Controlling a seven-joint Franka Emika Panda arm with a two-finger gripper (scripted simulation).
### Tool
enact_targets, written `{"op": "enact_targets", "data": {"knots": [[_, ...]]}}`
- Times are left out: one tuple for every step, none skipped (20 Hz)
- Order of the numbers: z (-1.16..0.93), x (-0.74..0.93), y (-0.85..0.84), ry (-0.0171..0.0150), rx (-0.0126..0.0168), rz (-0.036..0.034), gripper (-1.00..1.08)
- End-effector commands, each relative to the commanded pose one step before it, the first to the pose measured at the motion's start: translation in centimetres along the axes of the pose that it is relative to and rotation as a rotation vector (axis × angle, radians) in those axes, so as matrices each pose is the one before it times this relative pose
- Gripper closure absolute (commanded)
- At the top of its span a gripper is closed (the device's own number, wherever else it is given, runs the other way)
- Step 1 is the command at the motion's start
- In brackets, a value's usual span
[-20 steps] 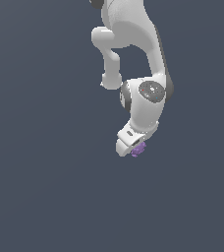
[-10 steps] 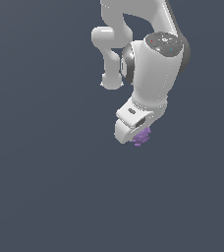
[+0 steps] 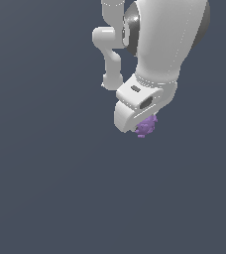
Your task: Pick up the object and move it to a goal position.
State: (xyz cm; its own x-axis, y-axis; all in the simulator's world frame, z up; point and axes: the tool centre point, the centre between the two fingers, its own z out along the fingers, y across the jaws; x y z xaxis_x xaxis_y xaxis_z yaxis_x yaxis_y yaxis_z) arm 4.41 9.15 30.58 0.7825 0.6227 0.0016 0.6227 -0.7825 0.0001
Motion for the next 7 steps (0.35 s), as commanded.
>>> {"op": "enact_targets", "data": {"knots": [[-0.980, 0.074, 0.132, -0.00114, 0.00081, -0.00016, 1.08], [-0.266, 0.022, 0.061, -0.00025, -0.00039, 0.00052, 1.08], [-0.215, 0.027, 0.037, 0.00000, 0.00000, 0.00000, 1.08], [-0.164, 0.022, 0.029, 0.00000, 0.00000, 0.00000, 1.08], [-0.115, 0.016, 0.021, 0.00000, 0.00000, 0.00000, 1.08], [-0.068, 0.010, 0.013, 0.00000, 0.00000, 0.00000, 1.08], [-0.022, 0.003, 0.004, 0.00000, 0.00000, 0.00000, 1.08]]}}
